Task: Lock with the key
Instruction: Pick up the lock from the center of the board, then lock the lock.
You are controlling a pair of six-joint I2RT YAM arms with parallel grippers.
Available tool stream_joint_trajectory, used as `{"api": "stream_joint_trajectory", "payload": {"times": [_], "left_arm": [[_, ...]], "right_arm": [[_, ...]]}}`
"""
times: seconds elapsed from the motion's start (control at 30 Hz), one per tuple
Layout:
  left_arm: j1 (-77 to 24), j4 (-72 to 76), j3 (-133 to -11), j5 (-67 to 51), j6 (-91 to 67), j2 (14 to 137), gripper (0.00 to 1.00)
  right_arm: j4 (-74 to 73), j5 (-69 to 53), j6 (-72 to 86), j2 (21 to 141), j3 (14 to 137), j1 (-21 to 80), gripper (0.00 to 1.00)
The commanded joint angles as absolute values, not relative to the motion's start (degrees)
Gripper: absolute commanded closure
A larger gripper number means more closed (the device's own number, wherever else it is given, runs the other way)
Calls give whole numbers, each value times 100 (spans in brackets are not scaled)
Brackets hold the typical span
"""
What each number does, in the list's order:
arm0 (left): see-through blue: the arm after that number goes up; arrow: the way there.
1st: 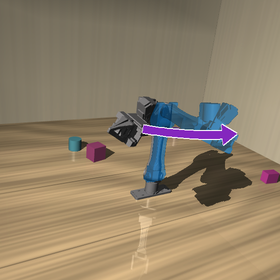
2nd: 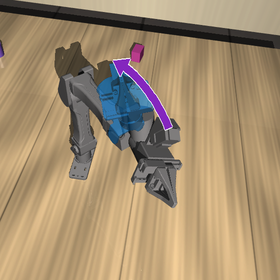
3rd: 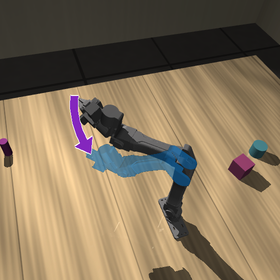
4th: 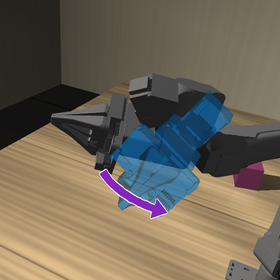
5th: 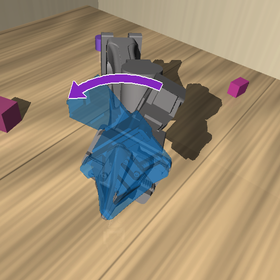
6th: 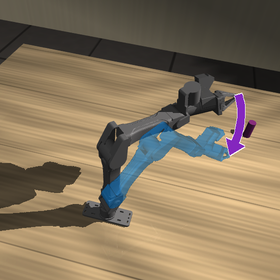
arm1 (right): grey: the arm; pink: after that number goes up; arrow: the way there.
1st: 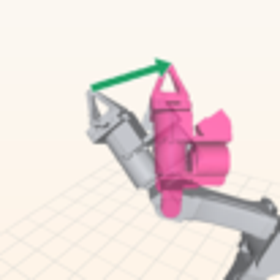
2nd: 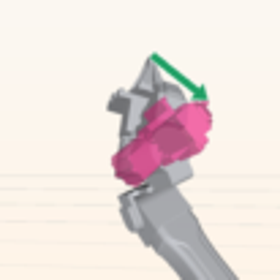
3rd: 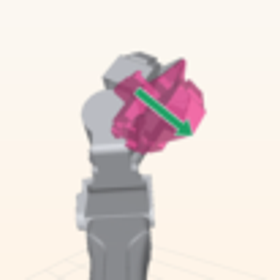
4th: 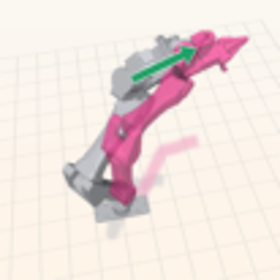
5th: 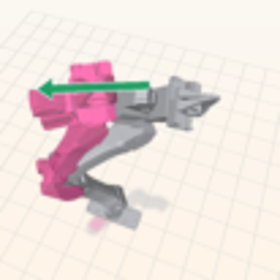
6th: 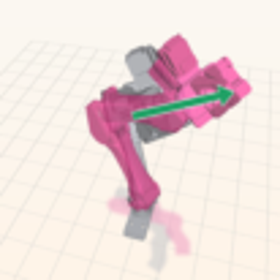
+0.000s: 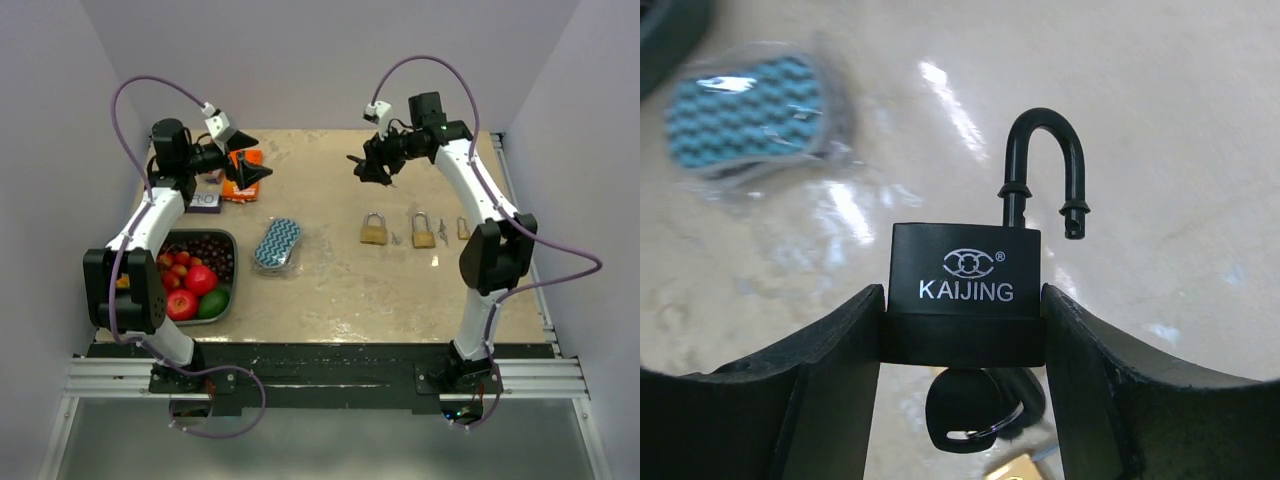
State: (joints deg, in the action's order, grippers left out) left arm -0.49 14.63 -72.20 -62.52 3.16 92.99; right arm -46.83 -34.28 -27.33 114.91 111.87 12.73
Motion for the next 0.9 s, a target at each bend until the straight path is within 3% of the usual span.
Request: {"api": "stream_joint_trajectory", "payload": {"times": [0.0, 0.07, 0.23, 0.4, 0.67, 0.87], "left_arm": [[-289, 33, -7128, -6609, 2974, 8983, 3], [-509, -482, -6874, -6487, 4268, 8693, 4], [-1186, -449, -5970, -6144, 5272, 8157, 4], [-1652, 341, -5494, -5793, 4905, 8016, 8], [-2056, 176, -5273, -5853, 4992, 8068, 18], [-2100, 237, -5256, -5836, 4887, 8130, 35]], "right_arm": [[-5105, -4727, -2435, 10715, 10899, 1590, 100], [-5255, -5035, -2426, 10609, 10820, 1748, 100], [-5932, -5343, -3039, 10372, 10495, 2187, 100], [-6126, -5370, -3331, 10169, 10231, 2583, 100], [-6249, -5388, -3445, 10037, 10327, 2997, 100], [-6284, -5388, -3516, 10046, 10459, 3102, 100]]}}
